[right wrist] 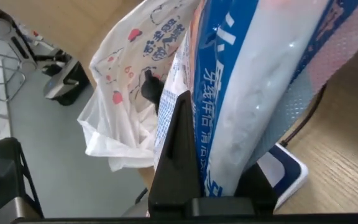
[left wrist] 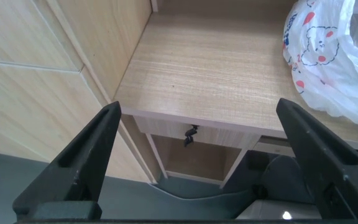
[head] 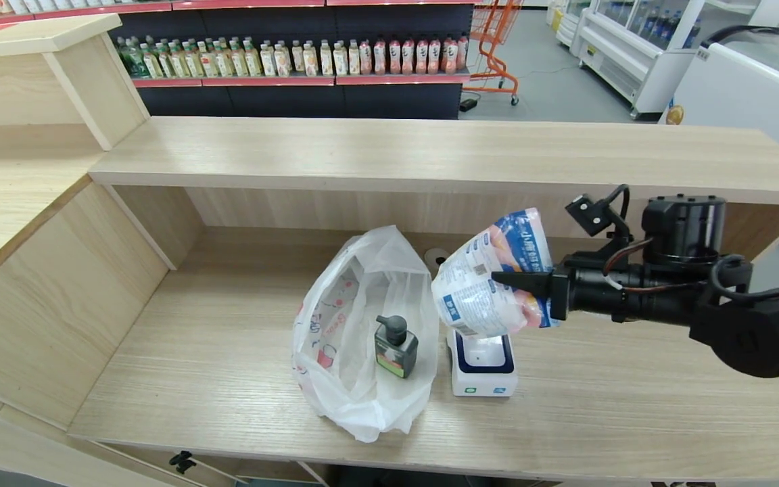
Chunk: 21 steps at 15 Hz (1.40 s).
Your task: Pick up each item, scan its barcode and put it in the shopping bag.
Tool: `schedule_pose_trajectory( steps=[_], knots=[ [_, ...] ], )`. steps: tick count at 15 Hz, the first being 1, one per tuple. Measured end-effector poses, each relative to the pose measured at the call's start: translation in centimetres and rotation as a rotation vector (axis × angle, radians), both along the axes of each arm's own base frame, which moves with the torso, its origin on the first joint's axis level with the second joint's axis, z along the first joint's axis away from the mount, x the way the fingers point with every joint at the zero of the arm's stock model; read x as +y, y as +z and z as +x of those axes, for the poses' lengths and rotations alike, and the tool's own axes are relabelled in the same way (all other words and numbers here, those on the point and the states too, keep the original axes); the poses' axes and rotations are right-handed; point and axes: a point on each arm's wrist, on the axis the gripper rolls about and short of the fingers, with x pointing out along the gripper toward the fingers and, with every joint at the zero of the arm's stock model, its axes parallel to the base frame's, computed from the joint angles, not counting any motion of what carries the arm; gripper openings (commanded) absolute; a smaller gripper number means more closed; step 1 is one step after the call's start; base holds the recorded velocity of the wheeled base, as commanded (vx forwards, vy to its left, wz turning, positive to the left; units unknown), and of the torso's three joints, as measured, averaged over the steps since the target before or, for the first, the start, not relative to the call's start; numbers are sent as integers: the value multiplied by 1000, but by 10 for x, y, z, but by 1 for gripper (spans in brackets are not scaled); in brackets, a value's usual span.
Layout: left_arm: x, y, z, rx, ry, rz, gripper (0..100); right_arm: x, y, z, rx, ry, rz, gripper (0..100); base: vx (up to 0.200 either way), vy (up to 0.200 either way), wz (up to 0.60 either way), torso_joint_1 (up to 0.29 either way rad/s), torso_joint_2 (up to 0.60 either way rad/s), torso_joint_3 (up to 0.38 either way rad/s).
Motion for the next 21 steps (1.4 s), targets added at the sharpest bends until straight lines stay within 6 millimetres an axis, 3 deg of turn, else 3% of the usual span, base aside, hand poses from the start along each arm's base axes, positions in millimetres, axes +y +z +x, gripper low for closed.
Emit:
schedule_pose_trajectory(
  steps=[9, 17, 18, 21],
  knots=[
    [0, 0, 0, 0, 0, 0, 100, 54, -44, 63, -119, 82, -44, 0, 0, 0, 0, 0, 0, 0],
    [0, 0, 0, 0, 0, 0, 100, 91, -72, 88, -141, 144, -53, 0, 0, 0, 0, 0, 0, 0],
    [0, 0, 0, 0, 0, 0, 100, 92, -72, 90, -150, 144, -50, 100, 0, 0, 0, 0, 0, 0],
    [0, 0, 0, 0, 0, 0, 100, 97, -67, 94, -149, 150, -27, 100, 0, 0, 0, 0, 0, 0]
  ],
)
